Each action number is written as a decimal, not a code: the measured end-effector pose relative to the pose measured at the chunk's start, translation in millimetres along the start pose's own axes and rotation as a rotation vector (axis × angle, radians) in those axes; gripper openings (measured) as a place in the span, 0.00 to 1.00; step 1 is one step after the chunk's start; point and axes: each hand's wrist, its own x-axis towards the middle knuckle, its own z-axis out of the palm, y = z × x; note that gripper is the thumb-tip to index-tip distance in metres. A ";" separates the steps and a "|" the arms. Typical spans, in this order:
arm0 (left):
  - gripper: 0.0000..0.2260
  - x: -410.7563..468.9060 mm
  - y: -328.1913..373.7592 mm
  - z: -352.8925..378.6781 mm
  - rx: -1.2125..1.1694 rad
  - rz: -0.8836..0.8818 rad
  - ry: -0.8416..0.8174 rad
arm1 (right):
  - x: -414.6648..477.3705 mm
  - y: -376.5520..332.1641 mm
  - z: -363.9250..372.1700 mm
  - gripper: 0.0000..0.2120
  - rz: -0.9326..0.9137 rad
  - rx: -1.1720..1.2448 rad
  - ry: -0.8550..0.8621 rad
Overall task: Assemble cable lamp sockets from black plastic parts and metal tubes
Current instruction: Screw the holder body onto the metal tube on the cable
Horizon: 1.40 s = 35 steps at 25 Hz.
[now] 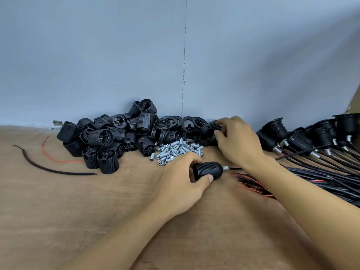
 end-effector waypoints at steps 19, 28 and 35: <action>0.29 7.0 -3.8 -5.0 -0.530 -0.191 0.178 | -46.2 -19.8 -14.6 0.07 -0.290 0.423 -0.064; 0.11 4.9 -2.1 -6.6 -0.478 -0.137 0.199 | -59.6 7.8 -16.9 0.20 -0.320 0.246 -0.196; 0.10 5.7 -4.5 -9.4 -0.666 -0.204 0.379 | -62.2 17.1 -8.8 0.23 -0.299 0.065 -0.248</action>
